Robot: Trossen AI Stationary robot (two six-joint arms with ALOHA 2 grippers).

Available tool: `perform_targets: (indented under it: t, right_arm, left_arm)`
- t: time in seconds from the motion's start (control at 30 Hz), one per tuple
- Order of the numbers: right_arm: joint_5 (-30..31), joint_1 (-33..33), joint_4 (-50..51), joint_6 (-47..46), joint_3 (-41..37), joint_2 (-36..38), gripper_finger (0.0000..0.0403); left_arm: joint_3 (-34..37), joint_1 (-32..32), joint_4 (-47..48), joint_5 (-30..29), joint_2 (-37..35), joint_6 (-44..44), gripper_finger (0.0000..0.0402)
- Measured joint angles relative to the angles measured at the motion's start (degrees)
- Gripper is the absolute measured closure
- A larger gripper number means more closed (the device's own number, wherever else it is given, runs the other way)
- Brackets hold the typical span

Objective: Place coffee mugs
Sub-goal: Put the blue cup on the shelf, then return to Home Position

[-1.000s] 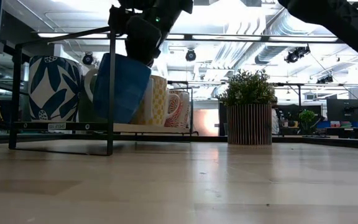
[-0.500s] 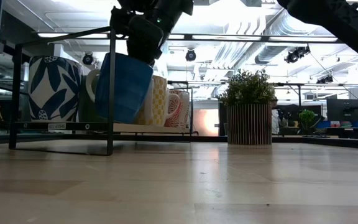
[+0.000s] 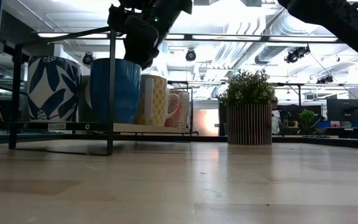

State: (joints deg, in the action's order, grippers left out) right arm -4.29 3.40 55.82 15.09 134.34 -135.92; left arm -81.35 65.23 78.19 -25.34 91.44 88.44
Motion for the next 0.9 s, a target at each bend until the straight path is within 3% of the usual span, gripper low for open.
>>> perform_targets:
  t: [0.4, 0.9]
  right_arm:
    - [0.49, 0.0, 0.69, -0.03, 0.63, 1.71, 0.0306]
    - [7.89, -0.04, 0.3, 0.19, 0.66, 2.54, 0.0306]
  left_arm:
    - [0.01, 0.02, 0.04, -0.72, 0.0, -0.04, 0.0394]
    - [0.0, 0.02, -0.09, -0.96, 2.22, -0.02, 0.0394]
